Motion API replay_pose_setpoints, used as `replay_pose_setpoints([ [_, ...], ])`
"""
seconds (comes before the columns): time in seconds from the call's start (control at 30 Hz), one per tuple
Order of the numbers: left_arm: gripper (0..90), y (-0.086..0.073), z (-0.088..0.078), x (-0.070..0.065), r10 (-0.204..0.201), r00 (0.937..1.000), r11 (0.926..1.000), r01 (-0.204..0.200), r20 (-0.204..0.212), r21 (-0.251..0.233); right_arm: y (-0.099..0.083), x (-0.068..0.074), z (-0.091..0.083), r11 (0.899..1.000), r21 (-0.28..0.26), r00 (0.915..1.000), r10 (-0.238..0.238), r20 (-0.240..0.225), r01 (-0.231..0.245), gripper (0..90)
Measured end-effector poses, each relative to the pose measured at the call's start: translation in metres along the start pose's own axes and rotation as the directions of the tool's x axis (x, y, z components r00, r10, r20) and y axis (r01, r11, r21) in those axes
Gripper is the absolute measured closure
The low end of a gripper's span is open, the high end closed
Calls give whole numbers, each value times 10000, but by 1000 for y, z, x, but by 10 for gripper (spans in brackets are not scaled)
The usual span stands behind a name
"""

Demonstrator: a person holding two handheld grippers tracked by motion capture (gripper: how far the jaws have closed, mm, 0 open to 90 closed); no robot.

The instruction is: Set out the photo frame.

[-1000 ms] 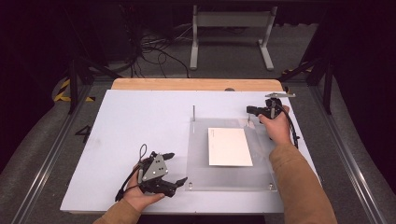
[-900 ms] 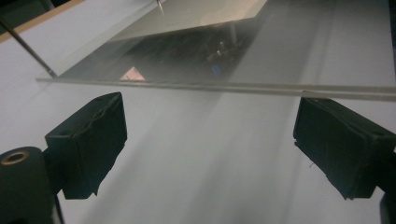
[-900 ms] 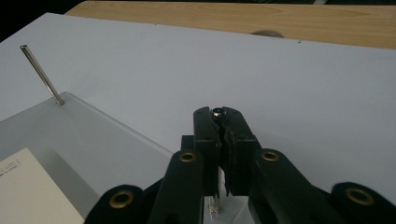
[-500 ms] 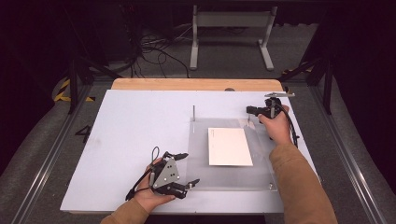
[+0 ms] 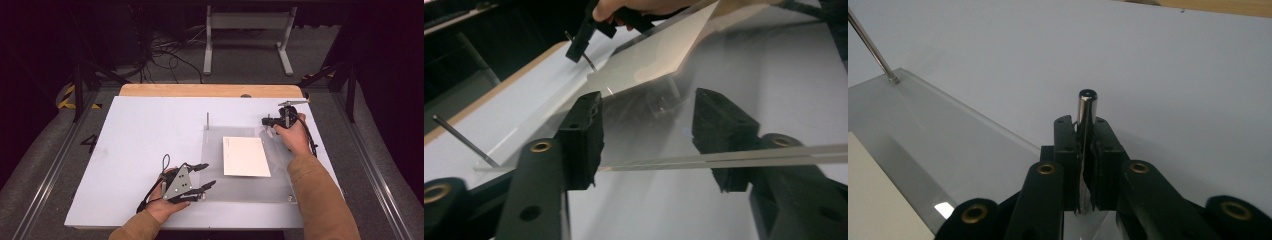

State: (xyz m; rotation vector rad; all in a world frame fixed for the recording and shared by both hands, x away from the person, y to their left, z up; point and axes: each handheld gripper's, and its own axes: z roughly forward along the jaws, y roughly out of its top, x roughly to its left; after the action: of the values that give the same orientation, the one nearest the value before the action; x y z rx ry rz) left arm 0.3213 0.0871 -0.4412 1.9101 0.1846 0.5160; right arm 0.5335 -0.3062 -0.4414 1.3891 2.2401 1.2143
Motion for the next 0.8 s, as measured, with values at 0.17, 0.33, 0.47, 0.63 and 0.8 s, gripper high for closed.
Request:
replay_pose_setpoints([
  [0.17, 508, 3, -2, 3, -143, 9999, 9998, 144, 32, -136, 1, -2, -10, 9985, -508, 9997, 218, -111, -223, 740],
  [0.33, 513, 8, -2, 7, -320, 9994, 9994, 321, 94, -162, 0, 0, -31, 9939, -1088, 9989, 108, -446, -156, 644],
  [0.47, 518, 14, -3, 12, -562, 9983, 9983, 564, 181, -124, -5, 1, -52, 9854, -1695, 9972, 2, -750, -129, 636],
  [0.63, 526, 19, -4, 17, -627, 9976, 9980, 629, 283, -68, -10, 12, -86, 9771, -2127, 9959, -283, -863, 94, 601],
  [0.8, 534, 23, -4, 20, -636, 9973, 9980, 637, 377, -17, -23, 20, -120, 9620, -2667, 9933, -824, -808, 581, 568],
])
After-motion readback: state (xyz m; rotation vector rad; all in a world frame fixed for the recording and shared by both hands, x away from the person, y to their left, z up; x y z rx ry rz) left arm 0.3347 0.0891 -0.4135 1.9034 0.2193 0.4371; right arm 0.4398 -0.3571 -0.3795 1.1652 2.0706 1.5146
